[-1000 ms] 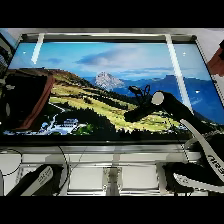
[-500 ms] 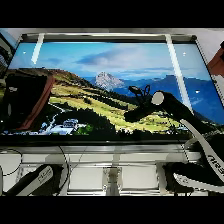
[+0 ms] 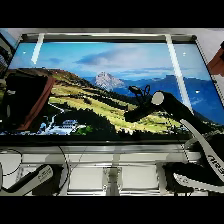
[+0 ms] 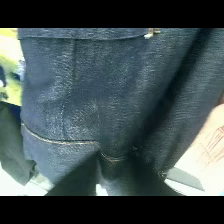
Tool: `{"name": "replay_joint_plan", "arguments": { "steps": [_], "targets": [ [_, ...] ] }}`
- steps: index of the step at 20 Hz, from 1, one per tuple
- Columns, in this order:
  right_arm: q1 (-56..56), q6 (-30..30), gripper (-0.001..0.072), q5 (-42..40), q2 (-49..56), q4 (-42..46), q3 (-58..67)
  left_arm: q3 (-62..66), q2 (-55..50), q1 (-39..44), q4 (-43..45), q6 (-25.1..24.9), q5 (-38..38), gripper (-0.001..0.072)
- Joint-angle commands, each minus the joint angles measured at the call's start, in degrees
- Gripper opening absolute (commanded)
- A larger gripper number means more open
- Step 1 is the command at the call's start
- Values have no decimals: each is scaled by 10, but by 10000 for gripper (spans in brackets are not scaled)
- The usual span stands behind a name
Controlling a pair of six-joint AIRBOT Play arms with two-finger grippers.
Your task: Fold the clothes and pants, and hang the long-sleeved shirts on hangers.
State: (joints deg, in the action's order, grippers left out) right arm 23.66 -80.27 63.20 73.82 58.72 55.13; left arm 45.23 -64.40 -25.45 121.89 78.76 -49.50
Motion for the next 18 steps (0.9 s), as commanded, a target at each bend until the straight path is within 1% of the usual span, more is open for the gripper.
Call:
{"name": "replay_joint_plan", "arguments": {
  "steps": [1, 4, 6, 7, 8, 9, 10, 11, 12, 14, 15, 16, 18],
  "targets": [
    [0, 0, 28, -1, 0, 0, 0, 0, -1, -1, 12, -1, 0, 35],
    [0, 0, 29, 1, 0, 0, 4, 20, 36, 5, 10, -1, -6, 33],
    [0, 5, 29, 12, 0, 2, 23, 68, 62, 20, -14, -8, -38, 33],
    [0, 10, 33, 21, 0, 5, 38, 103, 71, 32, -53, -34, -62, 33],
    [0, 24, 69, 34, 0, 11, 57, 145, 78, 47, -111, -82, -91, 32],
    [0, 38, 147, 54, 0, 20, 82, 186, 81, 64, -168, -129, -122, 32],
    [0, 59, 205, 77, 0, 31, 110, 233, 81, 86, -221, -172, -159, 32],
    [0, 80, 210, 100, -1, 42, 135, 272, 81, 108, -253, -197, -186, 32],
    [0, 101, 225, 123, -2, 58, 162, 310, 81, 136, -270, -208, -214, 32],
    [0, 145, 334, 145, -10, 73, 200, 367, 81, 193, -272, -214, -261, 32],
    [2, 187, 334, 143, -20, 64, 210, 389, 81, 218, -273, -214, -283, 32],
    [6, 243, 333, 135, -33, 54, 215, 406, 81, 239, -273, -214, -302, 32],
    [27, 314, 334, 103, -56, 44, 215, 431, 81, 281, -275, -214, -340, 33]
  ]
}}
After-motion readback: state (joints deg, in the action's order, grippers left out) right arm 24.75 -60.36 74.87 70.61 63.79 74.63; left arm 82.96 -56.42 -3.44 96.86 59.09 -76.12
